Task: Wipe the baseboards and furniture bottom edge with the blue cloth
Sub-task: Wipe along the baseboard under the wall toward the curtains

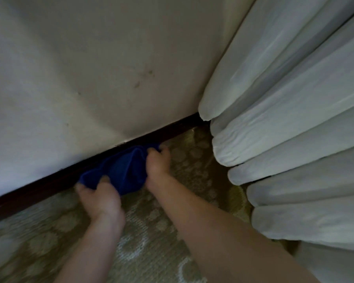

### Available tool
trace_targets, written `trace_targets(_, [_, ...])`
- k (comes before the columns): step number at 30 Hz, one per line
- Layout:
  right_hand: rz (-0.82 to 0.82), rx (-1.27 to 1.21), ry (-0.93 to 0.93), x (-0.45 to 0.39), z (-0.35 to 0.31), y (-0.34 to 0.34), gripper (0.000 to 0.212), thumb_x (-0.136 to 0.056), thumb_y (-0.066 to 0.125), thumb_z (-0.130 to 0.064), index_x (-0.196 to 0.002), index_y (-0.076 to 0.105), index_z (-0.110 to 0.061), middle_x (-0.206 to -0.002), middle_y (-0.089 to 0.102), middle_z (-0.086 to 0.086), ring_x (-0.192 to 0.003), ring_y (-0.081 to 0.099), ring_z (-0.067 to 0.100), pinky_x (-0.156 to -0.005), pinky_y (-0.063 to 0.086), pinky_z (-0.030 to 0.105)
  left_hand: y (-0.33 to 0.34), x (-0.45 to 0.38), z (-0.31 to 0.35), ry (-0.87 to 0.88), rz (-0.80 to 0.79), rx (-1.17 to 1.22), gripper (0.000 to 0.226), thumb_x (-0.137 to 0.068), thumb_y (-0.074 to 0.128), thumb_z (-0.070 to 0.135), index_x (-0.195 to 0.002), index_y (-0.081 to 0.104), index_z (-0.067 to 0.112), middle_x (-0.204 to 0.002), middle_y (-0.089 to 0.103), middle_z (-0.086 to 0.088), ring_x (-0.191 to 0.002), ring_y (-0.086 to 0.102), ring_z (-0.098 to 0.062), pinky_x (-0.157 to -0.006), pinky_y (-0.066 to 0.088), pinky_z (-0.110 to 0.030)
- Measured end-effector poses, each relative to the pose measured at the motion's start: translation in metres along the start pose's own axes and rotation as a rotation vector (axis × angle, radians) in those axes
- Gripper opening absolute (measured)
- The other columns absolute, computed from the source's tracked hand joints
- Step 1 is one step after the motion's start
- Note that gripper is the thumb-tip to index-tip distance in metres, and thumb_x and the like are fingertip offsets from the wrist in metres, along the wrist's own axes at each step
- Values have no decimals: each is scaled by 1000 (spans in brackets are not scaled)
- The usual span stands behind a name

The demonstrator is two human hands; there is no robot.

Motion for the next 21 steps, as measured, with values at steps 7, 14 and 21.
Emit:
trace_targets(7, [67, -140, -58, -20, -18, -10, 54, -95, 48, -22, -145, 30, -33, -139, 47, 6, -118, 52, 31, -104, 44, 48, 50, 3, -22, -158, -168, 3, 56, -94, 39, -2, -146, 36, 19, -131, 52, -3, -112, 56, -22, -106, 44, -44])
trace_targets(14, [-335, -79, 147, 28, 41, 22, 48, -92, 53, -19, -138, 40, -22, -128, 58, 14, -94, 61, 23, -69, 50, 27, -15, 17, 14, 50, -8, 16, 24, -95, 47, 9, -99, 53, 31, -96, 62, 7, -80, 62, -10, -69, 50, -27])
trace_targets(21, [-336, -284, 124, 62, 17, -105, 35, -98, 50, -27, -132, 52, -20, -121, 67, 10, -105, 66, 27, -75, 55, 34, 36, 100, -19, -45, -496, -240, 30, -100, 45, 13, -124, 58, 25, -105, 67, -4, -87, 67, -25, -64, 52, -35])
Point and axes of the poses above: each hand's wrist, its own x-axis away from the middle knuckle, its own y-axis out of the palm, z = x × y, the point moved 10 cm from there along -x, towards the middle knuckle
